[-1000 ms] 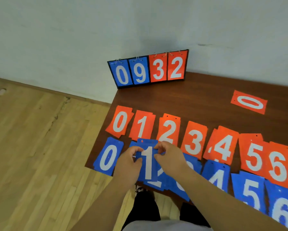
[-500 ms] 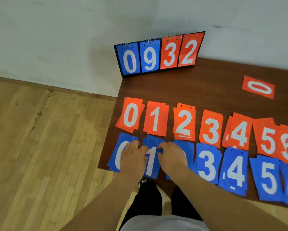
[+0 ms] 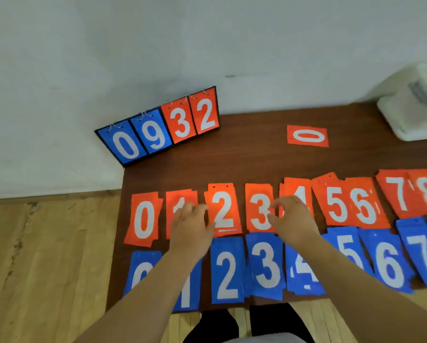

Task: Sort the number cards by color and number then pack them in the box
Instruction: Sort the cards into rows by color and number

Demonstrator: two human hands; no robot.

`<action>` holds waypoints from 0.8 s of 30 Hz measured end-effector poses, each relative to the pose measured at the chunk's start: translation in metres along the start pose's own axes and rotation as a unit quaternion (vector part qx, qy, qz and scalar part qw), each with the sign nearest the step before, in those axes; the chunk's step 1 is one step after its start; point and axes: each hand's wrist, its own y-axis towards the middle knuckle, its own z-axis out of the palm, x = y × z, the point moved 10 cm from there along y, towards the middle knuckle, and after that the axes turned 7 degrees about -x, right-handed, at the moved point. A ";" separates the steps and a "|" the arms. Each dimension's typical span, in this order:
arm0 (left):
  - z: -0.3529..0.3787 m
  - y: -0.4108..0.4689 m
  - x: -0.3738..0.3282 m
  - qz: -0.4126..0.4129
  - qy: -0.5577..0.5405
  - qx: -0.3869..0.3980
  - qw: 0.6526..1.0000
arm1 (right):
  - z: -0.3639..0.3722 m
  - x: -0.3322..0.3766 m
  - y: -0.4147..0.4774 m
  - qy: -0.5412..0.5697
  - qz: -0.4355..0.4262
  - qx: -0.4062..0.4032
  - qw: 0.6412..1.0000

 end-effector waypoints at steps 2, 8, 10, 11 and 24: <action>0.008 0.026 -0.036 0.023 0.004 0.005 1.000 | -0.029 -0.028 0.025 0.000 0.023 -0.024 0.999; 0.043 0.099 -0.141 0.030 0.016 0.040 0.999 | -0.095 -0.094 0.115 0.021 0.067 -0.047 0.996; 0.060 0.125 -0.172 0.024 0.009 0.046 0.999 | -0.110 -0.112 0.148 0.022 0.085 -0.047 0.995; 0.069 0.139 -0.187 0.021 0.005 0.050 0.998 | -0.115 -0.119 0.165 0.019 0.096 -0.042 0.994; 0.171 0.230 -0.284 0.086 0.161 0.118 0.976 | -0.099 -0.138 0.305 0.070 0.152 -0.014 0.986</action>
